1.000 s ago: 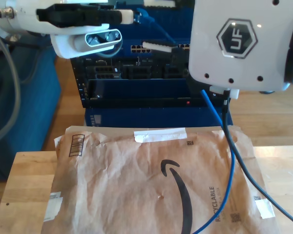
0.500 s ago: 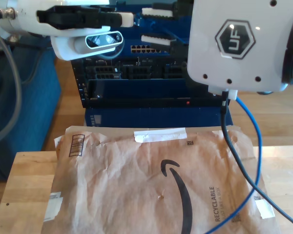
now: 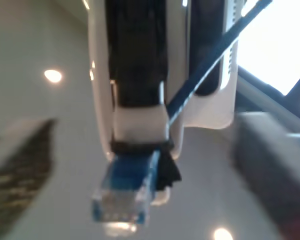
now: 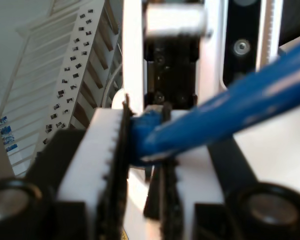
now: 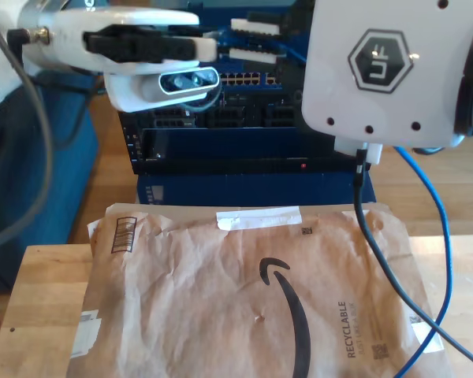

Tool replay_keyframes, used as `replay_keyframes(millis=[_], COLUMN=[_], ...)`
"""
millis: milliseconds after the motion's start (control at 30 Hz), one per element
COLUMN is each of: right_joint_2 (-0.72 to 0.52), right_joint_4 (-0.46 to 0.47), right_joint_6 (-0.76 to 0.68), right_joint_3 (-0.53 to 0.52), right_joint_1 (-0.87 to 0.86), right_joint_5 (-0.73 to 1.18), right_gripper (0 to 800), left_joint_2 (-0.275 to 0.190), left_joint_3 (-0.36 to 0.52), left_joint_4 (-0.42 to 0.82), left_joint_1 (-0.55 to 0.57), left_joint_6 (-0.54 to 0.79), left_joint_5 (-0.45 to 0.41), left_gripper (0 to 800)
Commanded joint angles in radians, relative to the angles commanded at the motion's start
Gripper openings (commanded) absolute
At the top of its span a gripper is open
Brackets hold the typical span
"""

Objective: Grab the cable and plug it in

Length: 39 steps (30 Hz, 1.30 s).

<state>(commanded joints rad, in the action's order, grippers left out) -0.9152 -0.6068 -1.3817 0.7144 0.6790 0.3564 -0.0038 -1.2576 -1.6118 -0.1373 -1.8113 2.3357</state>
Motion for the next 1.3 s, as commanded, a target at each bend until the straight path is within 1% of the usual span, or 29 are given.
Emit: replay_keyframes(millis=[133,200,233,300,400,500,600,667,733,933,1000,1100,1200,1300], right_joint_2=[0.020,0.040,0.046,0.051,0.051,0.052,0.052,0.052,0.052,0.103,0.110,0.129,0.133,0.147], right_joint_4=[0.000,0.002,0.002,-0.002,0.000,0.000,0.008,0.012,0.015,0.014,0.014,0.012,0.014,0.015], right_joint_6=[0.000,-0.002,-0.005,-0.054,-0.077,-0.089,-0.092,-0.092,-0.091,-0.089,-0.089,-0.089,-0.089,-0.089], right_joint_3=[0.003,0.000,-0.005,-0.009,-0.011,-0.015,-0.048,-0.074,-0.104,-0.160,-0.161,-0.160,-0.161,-0.164], right_joint_1=[-0.011,-0.021,-0.028,-0.061,-0.193,-0.298,-0.373,-0.417,-0.437,-0.454,-0.483,-0.500,-0.500,-0.502], right_joint_5=[-0.005,-0.009,-0.009,-0.009,0.005,0.035,0.061,0.061,0.061,0.058,0.058,0.058,0.058,0.058], right_gripper=[1,1,2,2,2,2,2,2,2,2,2,2,2,2], left_joint_2=[-0.003,-0.003,-0.002,-0.003,-0.003,-0.012,-0.028,-0.052,-0.066,-0.066,-0.066,-0.066,-0.081,-0.100], left_joint_3=[-0.008,-0.009,-0.017,-0.046,-0.069,-0.071,-0.069,-0.069,-0.069,-0.064,-0.061,0.000,0.069,0.121], left_joint_4=[0.003,0.035,0.078,0.180,0.368,0.508,0.666,0.810,0.914,1.086,1.154,1.263,1.297,1.336], left_joint_1=[-0.012,-0.061,-0.094,-0.137,-0.150,-0.166,-0.213,-0.236,-0.259,-0.442,-0.497,-0.575,-0.667,-0.766], left_joint_6=[0.000,0.000,-0.002,0.003,0.005,0.009,0.041,0.115,0.207,0.520,0.586,0.681,0.821,0.911], left_joint_5=[-0.026,-0.046,-0.068,-0.141,-0.232,-0.247,-0.318,-0.345,-0.351,-0.362,-0.362,-0.364,-0.368,-0.379], left_gripper=[795,795,795,795,797,797,797,797,797,798,798,798,798,798])
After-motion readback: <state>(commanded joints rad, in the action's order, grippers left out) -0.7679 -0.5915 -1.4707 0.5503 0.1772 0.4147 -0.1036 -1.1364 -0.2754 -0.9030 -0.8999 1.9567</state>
